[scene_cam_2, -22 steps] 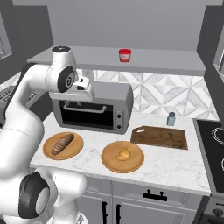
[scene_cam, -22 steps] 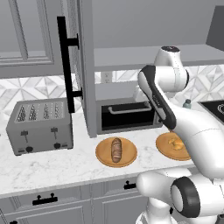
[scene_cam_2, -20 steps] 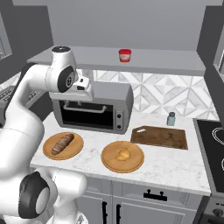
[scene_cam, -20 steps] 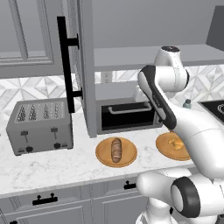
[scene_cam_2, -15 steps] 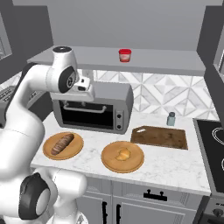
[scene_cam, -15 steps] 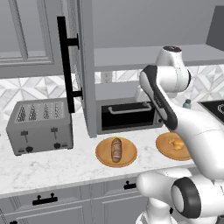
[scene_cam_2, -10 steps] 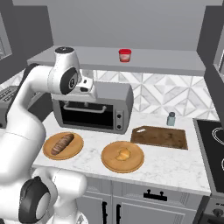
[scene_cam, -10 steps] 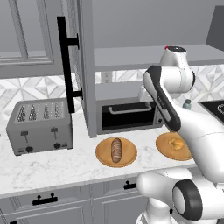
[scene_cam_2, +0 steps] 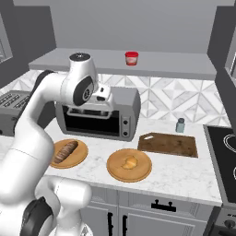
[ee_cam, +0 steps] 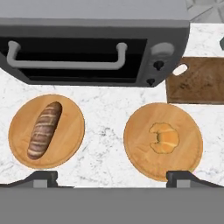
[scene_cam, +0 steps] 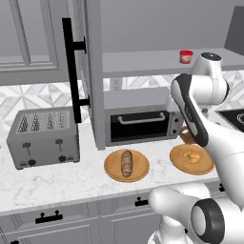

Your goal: From the different types of pastries on the counter, select a croissant and place it on the cutting board. Then retrieve a jar of jam from the cabinet and place it alongside the croissant on the cutting board.

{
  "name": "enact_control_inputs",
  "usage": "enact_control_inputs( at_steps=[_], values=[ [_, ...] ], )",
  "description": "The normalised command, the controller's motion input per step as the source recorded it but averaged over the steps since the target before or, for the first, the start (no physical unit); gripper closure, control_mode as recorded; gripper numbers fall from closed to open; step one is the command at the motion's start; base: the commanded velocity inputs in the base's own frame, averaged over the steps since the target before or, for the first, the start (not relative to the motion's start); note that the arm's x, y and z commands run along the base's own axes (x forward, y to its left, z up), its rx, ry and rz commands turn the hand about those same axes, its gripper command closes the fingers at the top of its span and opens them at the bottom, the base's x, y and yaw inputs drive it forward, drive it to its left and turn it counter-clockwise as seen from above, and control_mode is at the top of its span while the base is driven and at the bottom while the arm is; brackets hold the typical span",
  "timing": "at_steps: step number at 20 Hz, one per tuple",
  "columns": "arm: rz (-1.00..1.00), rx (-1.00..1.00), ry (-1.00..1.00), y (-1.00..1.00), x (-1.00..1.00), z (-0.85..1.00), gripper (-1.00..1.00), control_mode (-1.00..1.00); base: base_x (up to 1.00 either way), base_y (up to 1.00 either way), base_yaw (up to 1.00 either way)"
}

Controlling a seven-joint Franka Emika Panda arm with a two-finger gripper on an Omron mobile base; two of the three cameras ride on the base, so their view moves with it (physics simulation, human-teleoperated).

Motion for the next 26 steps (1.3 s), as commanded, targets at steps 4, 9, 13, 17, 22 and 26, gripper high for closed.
enact_control_inputs(
  at_steps=[4, 9, 13, 17, 22, 26],
  values=[
    [-0.05, 0.0, -0.02, -0.66, -0.09, -0.13, -1.0, -1.0, 0.0, 0.0, 0.0],
    [-0.05, 0.0, 0.0, -0.59, -0.01, -0.18, -1.0, -1.0, 0.0, 0.0, 0.0],
    [-0.03, 0.0, 0.0, -0.46, 0.0, -0.19, -1.0, -1.0, 0.0, 0.0, 0.0],
    [0.0, 0.0, 0.0, -0.33, 0.0, -0.2, -1.0, -1.0, 0.0, 0.0, 0.0],
    [0.0, 0.0, 0.0, -0.25, 0.0, -0.23, -1.0, -1.0, 0.0, 0.0, 0.0],
    [0.0, 0.0, 0.0, -0.11, 0.0, -0.2, -1.0, -1.0, 0.0, 0.0, 0.0]
  ],
)
